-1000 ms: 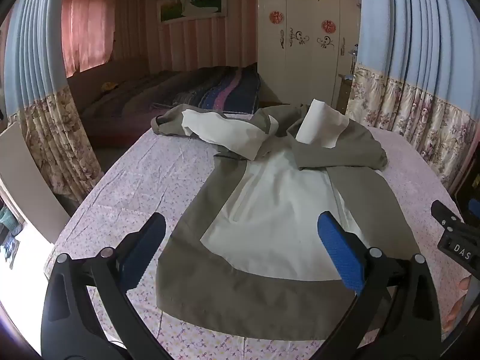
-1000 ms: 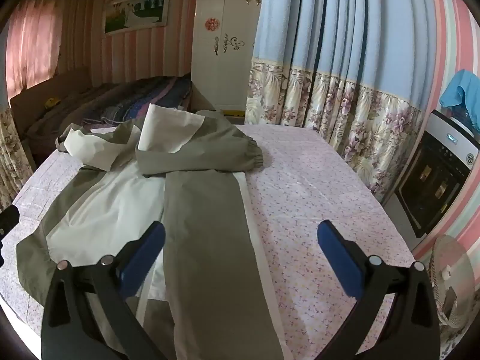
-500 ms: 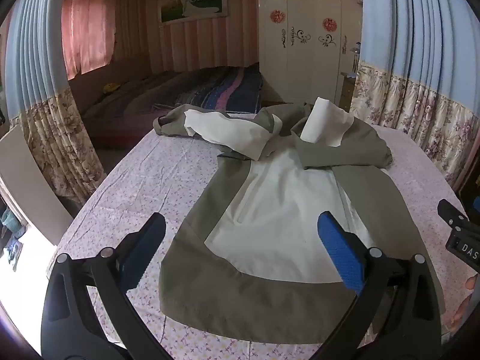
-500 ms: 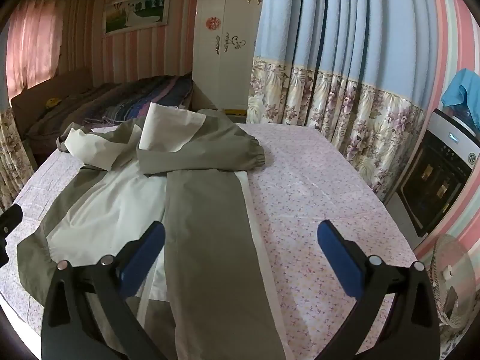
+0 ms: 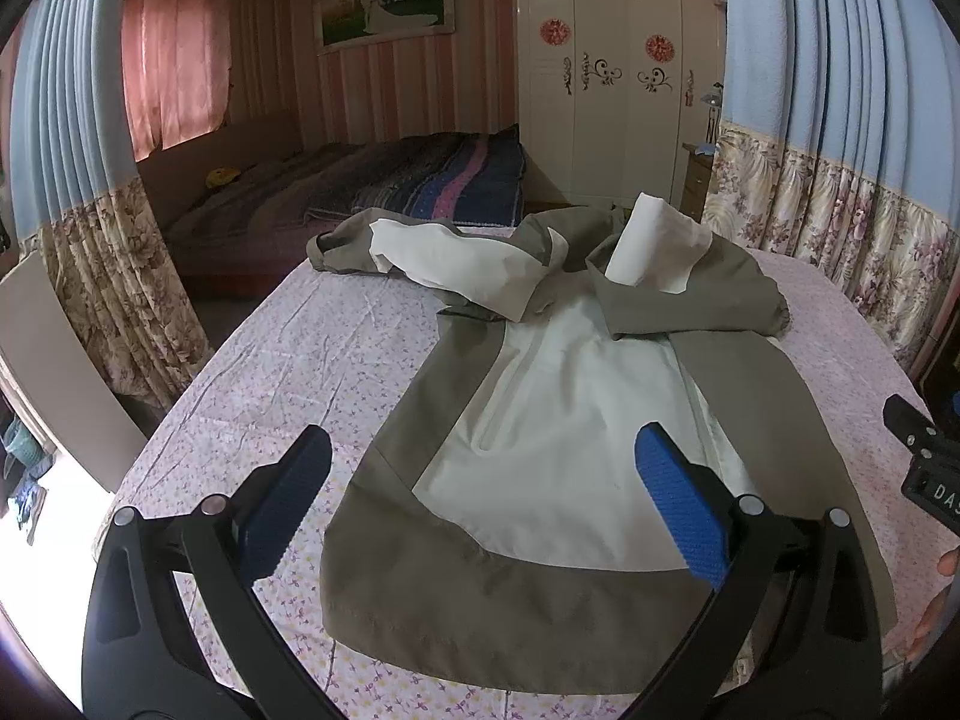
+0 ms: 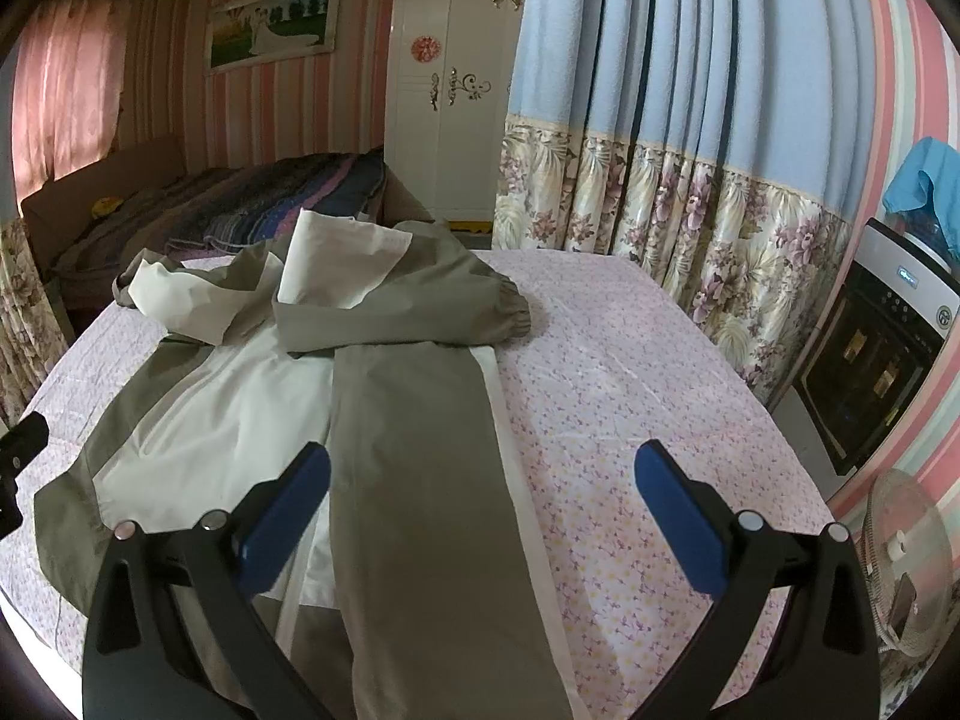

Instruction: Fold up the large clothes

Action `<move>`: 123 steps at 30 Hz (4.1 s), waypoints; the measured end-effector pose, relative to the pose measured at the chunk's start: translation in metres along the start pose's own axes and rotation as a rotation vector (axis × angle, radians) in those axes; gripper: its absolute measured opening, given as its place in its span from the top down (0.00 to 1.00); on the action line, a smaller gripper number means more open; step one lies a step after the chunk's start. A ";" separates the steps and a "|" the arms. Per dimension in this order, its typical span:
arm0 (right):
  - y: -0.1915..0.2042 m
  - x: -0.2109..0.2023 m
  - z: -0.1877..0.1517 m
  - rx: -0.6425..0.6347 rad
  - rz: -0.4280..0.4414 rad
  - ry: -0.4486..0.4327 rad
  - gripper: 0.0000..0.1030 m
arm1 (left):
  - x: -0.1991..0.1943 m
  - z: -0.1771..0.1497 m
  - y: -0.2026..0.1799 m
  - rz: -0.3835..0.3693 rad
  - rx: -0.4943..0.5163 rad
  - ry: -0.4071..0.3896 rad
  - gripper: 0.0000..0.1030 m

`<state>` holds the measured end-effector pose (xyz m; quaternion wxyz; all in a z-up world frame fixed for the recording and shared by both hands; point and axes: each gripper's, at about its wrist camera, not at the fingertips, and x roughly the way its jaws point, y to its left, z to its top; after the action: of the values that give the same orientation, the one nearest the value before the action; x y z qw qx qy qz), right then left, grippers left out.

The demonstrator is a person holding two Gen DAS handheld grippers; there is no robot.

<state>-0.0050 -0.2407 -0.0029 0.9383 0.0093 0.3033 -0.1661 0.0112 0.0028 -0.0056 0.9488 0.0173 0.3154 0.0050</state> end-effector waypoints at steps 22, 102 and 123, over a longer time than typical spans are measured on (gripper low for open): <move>-0.001 0.000 0.000 0.003 0.015 -0.018 0.02 | 0.012 -0.003 -0.001 -0.009 0.013 0.020 0.03; -0.010 0.299 0.096 0.098 0.352 0.346 0.94 | 0.371 0.159 0.079 -0.095 -0.110 0.366 0.87; -0.310 0.301 0.215 0.079 -0.718 0.184 0.97 | 0.401 0.185 0.125 0.429 0.061 0.258 0.93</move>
<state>0.2475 -0.6508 0.0260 0.7881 -0.0466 0.3635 -0.4945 0.4436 0.1304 -0.0934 0.8771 0.1116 0.4228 0.1988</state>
